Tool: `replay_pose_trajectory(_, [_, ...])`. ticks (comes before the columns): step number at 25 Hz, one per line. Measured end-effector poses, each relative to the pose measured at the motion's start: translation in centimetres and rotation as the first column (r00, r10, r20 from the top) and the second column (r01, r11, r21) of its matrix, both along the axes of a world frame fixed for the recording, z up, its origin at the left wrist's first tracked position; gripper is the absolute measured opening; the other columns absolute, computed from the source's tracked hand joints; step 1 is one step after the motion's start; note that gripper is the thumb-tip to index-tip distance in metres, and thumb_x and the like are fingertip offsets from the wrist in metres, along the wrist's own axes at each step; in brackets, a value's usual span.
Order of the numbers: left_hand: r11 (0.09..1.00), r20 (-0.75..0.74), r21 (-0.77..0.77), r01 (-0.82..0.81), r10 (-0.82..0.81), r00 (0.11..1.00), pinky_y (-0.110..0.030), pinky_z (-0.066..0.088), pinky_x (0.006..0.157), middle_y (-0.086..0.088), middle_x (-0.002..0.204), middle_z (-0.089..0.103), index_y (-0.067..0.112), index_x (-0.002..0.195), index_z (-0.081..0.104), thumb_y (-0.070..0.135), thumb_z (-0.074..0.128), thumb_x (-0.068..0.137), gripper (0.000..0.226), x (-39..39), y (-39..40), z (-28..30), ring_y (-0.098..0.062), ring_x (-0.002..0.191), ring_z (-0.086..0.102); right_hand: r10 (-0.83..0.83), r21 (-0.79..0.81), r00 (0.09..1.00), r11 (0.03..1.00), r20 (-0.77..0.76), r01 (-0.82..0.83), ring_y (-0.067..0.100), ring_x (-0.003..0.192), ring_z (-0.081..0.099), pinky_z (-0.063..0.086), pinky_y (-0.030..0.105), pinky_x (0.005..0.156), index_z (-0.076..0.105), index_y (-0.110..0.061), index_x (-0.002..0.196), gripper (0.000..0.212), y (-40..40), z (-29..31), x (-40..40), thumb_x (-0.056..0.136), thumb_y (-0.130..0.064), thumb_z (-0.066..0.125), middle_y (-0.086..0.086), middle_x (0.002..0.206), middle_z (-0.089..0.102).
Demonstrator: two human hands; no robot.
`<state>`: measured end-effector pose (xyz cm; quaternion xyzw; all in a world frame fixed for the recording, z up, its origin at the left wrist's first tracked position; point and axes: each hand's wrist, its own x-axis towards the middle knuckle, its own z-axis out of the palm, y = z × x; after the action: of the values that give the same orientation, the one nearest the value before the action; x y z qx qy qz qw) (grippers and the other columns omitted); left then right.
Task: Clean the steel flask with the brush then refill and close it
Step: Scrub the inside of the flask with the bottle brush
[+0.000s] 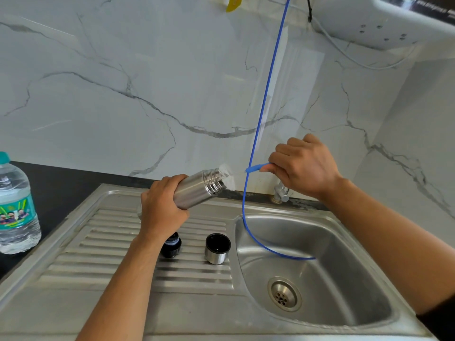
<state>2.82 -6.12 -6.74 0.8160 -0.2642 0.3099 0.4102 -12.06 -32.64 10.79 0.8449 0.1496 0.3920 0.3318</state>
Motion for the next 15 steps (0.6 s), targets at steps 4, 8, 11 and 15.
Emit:
replay_pose_trajectory(4, [0.999,0.024,0.048,-0.022,0.021,0.999,-0.045,0.041,0.086,0.006,0.106,0.065,0.025,0.128,0.061,0.005,0.082,0.056,0.078,-0.4,-0.7,-0.2,-0.023,0.100,0.058,-0.232,0.254,0.774,0.856,-0.589,0.450,0.014,0.066,0.055,0.034,0.028,0.064,0.067,-0.019,0.078,0.068,2.7,1.9,0.9,0.099,-0.069,0.026,-0.007,0.068,0.058])
replay_pose_trajectory(8, [0.997,0.047,0.072,-0.002,-0.001,0.999,-0.045,0.040,0.088,0.006,0.109,0.065,0.025,0.130,0.060,0.006,0.083,0.057,0.079,-0.6,-0.8,-0.3,-0.024,0.103,0.059,-0.153,0.355,0.658,0.741,-0.737,0.570,0.014,0.065,0.056,0.041,0.031,0.072,0.071,-0.014,0.078,0.064,4.2,1.6,1.5,0.101,-0.065,0.039,-0.004,0.064,0.058])
replay_pose_trajectory(11, [1.000,0.005,0.014,-0.012,0.012,1.000,-0.047,0.042,0.089,0.006,0.109,0.066,0.024,0.130,0.061,0.006,0.083,0.057,0.078,-0.1,-0.2,0.0,-0.023,0.101,0.058,-0.238,0.065,0.937,0.963,-0.255,0.262,0.020,0.065,0.056,0.043,0.032,0.063,0.067,-0.021,0.088,0.049,4.0,0.2,0.8,0.101,-0.062,0.043,-0.004,0.073,0.061])
replay_pose_trajectory(15, [1.000,-0.015,-0.022,0.018,-0.018,1.000,-0.046,0.043,0.089,0.007,0.108,0.065,0.024,0.129,0.061,0.006,0.083,0.057,0.078,-0.3,-0.3,0.1,-0.020,0.099,0.057,0.071,-0.104,0.997,0.992,-0.028,-0.073,0.022,0.057,0.046,0.034,0.033,0.057,0.062,-0.018,0.078,0.033,3.1,-0.9,0.8,0.102,-0.040,0.057,-0.003,0.065,0.053])
